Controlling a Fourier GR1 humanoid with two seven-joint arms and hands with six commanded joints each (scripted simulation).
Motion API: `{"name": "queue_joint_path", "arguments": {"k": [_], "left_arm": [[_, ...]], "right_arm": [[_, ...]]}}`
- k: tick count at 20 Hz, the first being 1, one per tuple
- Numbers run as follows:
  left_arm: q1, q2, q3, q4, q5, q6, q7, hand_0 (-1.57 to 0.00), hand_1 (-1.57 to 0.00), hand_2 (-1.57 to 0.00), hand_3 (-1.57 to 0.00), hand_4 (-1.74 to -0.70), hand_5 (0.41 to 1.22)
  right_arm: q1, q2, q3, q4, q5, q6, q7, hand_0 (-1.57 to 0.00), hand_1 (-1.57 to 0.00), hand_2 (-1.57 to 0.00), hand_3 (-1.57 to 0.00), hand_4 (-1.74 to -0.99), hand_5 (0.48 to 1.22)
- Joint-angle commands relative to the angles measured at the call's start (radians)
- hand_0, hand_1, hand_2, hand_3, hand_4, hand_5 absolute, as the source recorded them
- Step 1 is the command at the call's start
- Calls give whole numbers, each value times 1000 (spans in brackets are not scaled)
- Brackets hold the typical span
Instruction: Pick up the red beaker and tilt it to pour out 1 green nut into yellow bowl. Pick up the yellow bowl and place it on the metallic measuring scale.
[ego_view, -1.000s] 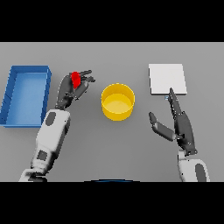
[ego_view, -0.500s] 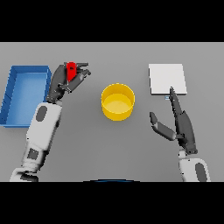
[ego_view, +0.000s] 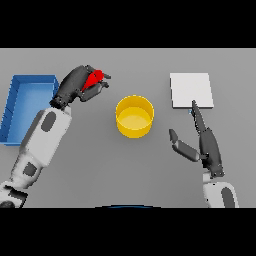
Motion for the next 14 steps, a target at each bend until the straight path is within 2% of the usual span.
{"name": "queue_joint_path", "arguments": {"k": [1,3,4,7,9,10,11,14], "left_arm": [[-13,15,-32,-5,-30,-13,15,-1569,-1569,-1569,-1569,-1739,1129],[-47,26,-97,14,-94,-26,37,-1570,-1570,-1570,-1569,-1740,1139],[-71,36,-132,16,-128,-39,52,-1570,-1570,-1570,-1570,-1740,1147],[-124,58,-247,33,-253,-60,90,-1570,-1571,-1571,-1570,-1740,1183],[-164,61,-312,44,-312,-103,119,-1571,-1571,-1571,-1571,-1741,1197],[-182,74,-339,61,-336,-130,115,-1571,-1571,-1571,-1571,-1689,1202],[-212,79,-364,74,-361,-157,127,-1571,-1571,-1571,-1492,-1698,1205],[-294,88,-451,129,-453,-217,90,-1571,-1571,-1571,-1362,-1714,1213]], "right_arm": [[5,2,-2,3,-6,2,5,1,1,1,1,-1178,663],[-5,0,-4,8,-11,7,12,1,1,1,1,-1178,667],[0,1,-7,7,-20,11,-2,1,1,1,1,-1182,668],[-8,13,-3,5,-15,2,21,1,1,1,1,-1183,673],[5,5,-11,-9,-25,6,17,1,1,1,1,-1187,676],[5,8,-9,-12,-25,6,21,1,1,1,1,-1191,675],[11,11,-8,-12,-35,13,20,1,1,1,1,-1190,675],[14,25,-11,-14,-55,16,29,1,1,1,1,-1196,666]]}}
